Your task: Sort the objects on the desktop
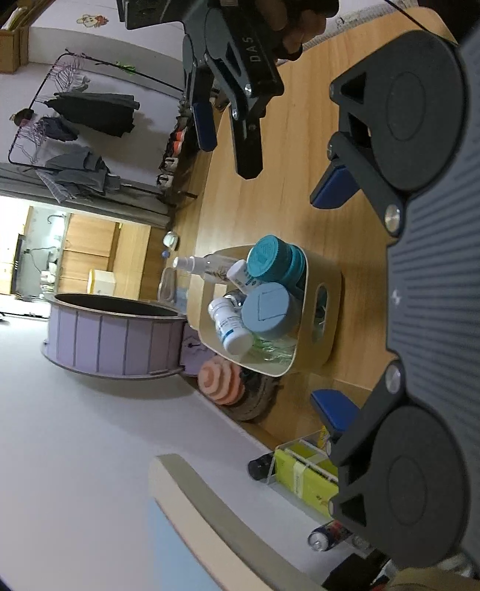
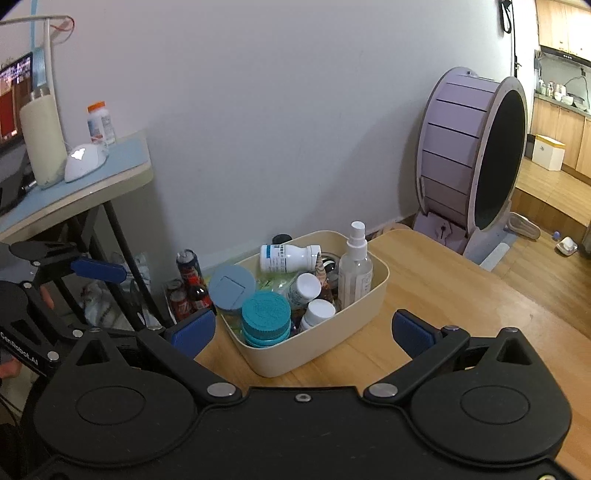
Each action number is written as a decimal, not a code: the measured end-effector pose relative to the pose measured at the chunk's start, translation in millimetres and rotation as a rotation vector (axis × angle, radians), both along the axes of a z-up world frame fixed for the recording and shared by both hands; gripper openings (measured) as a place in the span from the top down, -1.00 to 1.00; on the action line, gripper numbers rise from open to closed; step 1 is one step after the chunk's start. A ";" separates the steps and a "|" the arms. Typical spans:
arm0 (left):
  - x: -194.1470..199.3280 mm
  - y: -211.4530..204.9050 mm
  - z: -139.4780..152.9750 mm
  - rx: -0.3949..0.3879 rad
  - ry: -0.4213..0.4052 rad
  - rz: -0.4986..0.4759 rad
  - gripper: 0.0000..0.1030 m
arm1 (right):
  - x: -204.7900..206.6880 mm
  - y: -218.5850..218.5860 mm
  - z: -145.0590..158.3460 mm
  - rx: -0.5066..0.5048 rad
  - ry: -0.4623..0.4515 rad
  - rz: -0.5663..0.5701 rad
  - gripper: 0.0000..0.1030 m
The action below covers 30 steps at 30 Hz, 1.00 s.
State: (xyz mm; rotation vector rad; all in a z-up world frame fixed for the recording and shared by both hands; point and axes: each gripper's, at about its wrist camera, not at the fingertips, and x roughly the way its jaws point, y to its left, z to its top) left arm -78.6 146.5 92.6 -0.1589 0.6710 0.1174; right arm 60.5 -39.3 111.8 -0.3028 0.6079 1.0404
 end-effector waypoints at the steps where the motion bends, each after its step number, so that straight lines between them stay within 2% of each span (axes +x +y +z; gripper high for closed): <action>1: 0.5 1.0 1.3 -0.004 0.005 0.005 -1.00 | 0.6 1.4 0.6 -0.010 0.000 0.001 -0.99; 14: 2.2 2.6 9.5 0.020 0.058 0.030 -1.00 | -2.3 12.0 8.0 -0.104 -0.026 0.011 -0.99; 30: 4.4 -0.2 6.4 0.038 0.075 0.022 -1.00 | -6.9 12.7 14.9 -0.140 -0.048 0.021 -0.99</action>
